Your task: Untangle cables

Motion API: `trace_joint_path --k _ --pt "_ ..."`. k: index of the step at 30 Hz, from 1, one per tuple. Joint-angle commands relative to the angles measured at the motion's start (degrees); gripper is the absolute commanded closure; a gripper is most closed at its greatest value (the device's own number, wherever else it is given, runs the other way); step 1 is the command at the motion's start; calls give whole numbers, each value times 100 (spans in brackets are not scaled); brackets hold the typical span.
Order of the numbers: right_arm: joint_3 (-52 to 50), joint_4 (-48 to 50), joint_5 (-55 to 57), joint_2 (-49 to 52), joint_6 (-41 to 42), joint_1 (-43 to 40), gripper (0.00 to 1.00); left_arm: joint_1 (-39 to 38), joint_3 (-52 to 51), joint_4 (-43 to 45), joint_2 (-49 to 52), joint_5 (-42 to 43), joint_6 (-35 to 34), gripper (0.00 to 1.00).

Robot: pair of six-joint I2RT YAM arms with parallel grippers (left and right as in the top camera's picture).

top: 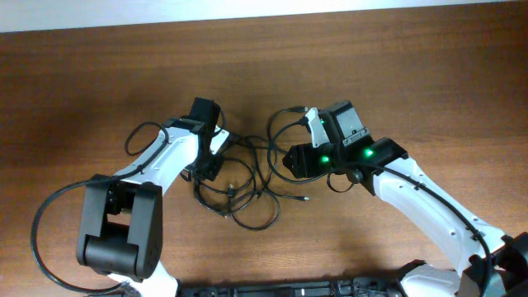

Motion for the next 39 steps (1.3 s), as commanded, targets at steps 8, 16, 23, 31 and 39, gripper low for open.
trace_joint_path --k 8,16,23,31,39 --pt "44 0 70 20 -15 26 35 2 1001 -787 103 83 -721 100" --pt "42 2 70 20 -15 26 30 2 1340 -1150 -57 1368 -662 100" --pt "42 81 68 20 50 26 23 2 1340 -1766 -162 887 -702 100" --pt "44 282 61 20 267 33 22 2 1340 -1482 -227 2876 -708 100" --pt "42 699 -1513 20 527 74 17 9 1655 -675 -1633 3283 -813 100"
